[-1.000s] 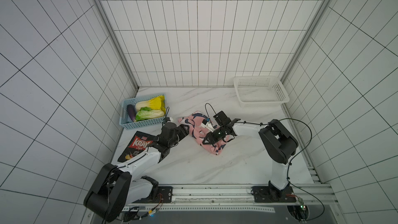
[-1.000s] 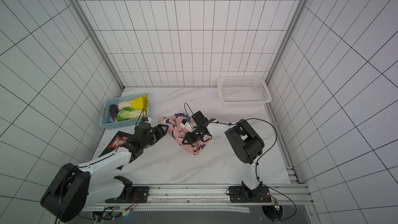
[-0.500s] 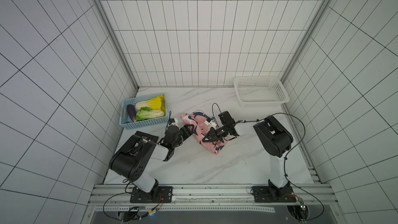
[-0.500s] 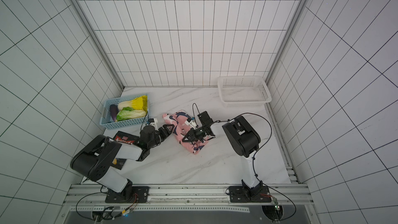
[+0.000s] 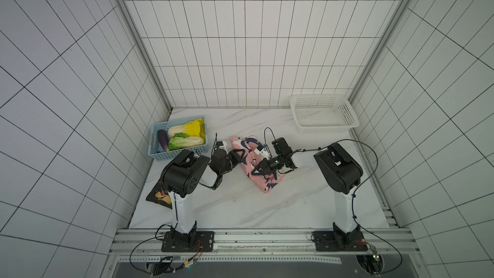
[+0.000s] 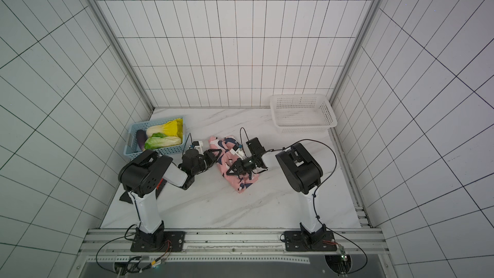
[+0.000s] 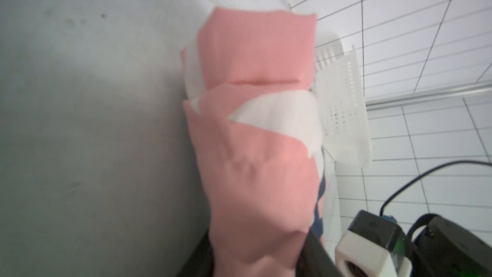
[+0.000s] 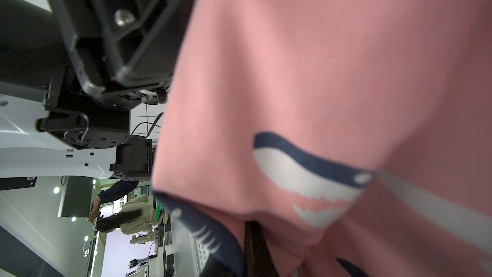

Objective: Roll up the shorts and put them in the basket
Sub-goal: Roll the shorts at the center of the board.

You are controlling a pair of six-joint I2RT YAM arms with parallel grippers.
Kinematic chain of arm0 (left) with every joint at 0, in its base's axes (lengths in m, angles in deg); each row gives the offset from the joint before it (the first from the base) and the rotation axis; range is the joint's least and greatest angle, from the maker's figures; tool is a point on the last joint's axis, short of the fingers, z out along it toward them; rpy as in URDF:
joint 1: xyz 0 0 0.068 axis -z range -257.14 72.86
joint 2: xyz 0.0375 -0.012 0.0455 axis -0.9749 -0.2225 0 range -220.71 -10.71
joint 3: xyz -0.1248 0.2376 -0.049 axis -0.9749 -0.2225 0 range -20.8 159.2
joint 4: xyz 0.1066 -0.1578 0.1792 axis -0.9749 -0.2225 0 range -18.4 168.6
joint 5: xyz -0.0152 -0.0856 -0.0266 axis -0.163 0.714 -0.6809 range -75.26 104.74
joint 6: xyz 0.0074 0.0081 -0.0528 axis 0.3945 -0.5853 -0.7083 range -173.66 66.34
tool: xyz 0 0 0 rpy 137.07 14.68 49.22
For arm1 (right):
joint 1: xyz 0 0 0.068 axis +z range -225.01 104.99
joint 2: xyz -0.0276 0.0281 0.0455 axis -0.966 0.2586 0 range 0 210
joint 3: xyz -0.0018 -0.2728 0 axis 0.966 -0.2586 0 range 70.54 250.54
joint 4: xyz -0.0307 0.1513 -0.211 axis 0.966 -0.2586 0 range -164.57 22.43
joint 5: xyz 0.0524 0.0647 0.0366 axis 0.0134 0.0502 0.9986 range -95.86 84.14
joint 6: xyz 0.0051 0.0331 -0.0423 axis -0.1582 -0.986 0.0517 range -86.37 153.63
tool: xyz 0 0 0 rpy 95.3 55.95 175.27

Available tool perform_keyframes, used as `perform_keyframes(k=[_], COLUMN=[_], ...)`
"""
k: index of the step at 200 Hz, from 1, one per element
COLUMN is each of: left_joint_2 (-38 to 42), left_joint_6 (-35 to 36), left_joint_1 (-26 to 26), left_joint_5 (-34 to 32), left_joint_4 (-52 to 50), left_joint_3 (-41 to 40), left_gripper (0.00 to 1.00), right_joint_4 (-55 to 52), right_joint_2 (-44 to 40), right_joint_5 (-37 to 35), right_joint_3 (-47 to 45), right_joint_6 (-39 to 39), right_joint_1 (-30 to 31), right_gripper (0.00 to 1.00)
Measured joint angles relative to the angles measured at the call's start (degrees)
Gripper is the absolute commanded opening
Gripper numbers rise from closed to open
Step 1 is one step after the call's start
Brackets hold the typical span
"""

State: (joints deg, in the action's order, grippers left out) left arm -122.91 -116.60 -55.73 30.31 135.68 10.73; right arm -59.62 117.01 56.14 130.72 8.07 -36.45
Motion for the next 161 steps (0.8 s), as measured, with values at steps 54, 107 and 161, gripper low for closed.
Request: perform_keyframes(k=[54, 107, 161], left_joint_2=[1.84, 14.88, 15.61], left_joint_6=[-1.33, 4.11, 3.91], left_joint_1=[-0.07, 4.20, 4.66], left_joint_5=[-0.11, -9.25, -11.61], left_joint_4=[-3.82, -29.66, -45.53], left_joint_3=[0.24, 5.14, 8.87], left_gripper=[0.00, 0.00, 0.00], right_joint_4=[-2.29, -23.56, -28.50], right_joint_2=[-2.16, -17.94, -26.47], right_joint_5=[-2.16, -30.21, -49.70], right_joint_3=[-1.53, -1.53, -1.05], right_joint_6=[1.07, 12.20, 20.35], right_joint_1=[-0.68, 3.19, 14.95], right_gripper=[0.46, 0.63, 0.73])
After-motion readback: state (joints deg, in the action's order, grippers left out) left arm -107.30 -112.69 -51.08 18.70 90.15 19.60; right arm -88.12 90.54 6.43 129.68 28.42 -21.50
